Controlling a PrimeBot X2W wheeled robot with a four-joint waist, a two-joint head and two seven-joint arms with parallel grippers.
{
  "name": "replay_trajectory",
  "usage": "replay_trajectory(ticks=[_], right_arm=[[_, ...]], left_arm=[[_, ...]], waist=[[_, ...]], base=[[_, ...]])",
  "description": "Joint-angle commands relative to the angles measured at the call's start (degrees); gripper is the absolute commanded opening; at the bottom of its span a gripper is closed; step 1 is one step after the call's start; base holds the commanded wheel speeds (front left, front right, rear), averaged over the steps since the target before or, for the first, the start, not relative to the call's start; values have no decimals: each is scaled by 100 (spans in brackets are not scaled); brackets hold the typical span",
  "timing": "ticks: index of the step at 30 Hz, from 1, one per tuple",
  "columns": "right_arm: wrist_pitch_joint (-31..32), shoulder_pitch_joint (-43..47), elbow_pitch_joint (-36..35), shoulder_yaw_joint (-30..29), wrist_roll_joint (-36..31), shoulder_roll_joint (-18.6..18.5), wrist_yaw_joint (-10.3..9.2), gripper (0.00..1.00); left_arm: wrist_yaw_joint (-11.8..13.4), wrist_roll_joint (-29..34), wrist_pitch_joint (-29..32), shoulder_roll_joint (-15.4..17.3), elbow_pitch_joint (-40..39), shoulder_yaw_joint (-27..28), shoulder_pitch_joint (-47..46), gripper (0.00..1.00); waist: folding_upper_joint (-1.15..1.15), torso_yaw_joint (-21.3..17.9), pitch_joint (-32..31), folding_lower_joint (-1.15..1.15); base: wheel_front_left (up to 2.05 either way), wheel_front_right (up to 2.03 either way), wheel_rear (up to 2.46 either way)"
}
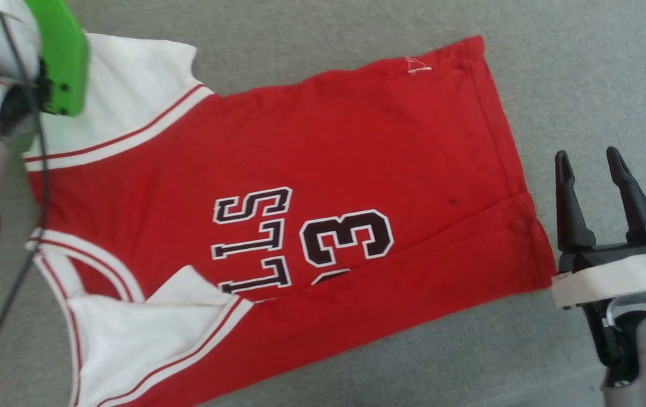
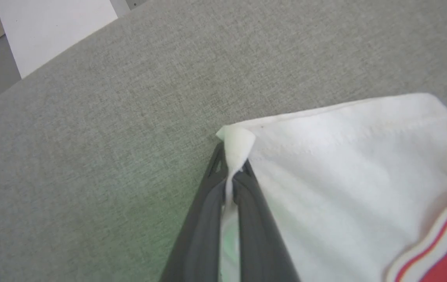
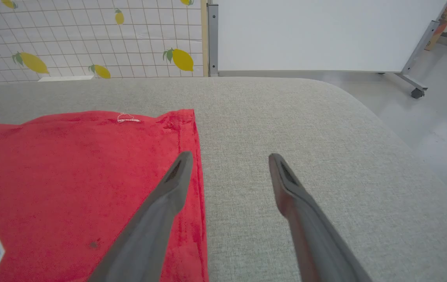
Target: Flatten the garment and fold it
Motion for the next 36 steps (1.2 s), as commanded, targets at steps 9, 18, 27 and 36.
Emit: replay_trajectory(ticks=[9, 18, 27, 36], right_arm=[[2076, -458, -254, 417, 688, -1382, -9, 100], [4337, -1566, 483, 971, 1645, -2596, -9, 100], [5112, -2693, 1764, 1530, 1362, -3264, -9, 100], [5095, -3031, 2814, 2086, 1131, -3466, -9, 100]], left_arm=[[-21, -342, -1546, -403, -449, -427, 431, 0], [-21, -454, -2452, -307, -1455, -910, 713, 0], [157, -220, -2867, -276, -2622, -1090, 1156, 0], [337, -40, -3078, -508, -3248, -1291, 1375, 0]], waist=[[0, 996, -818, -1], [0, 1801, -891, -1], [0, 2443, -564, -1], [0, 2828, -345, -1]], base=[[0, 0, 0], [0, 0, 0], [0, 0, 0], [0, 0, 0]])
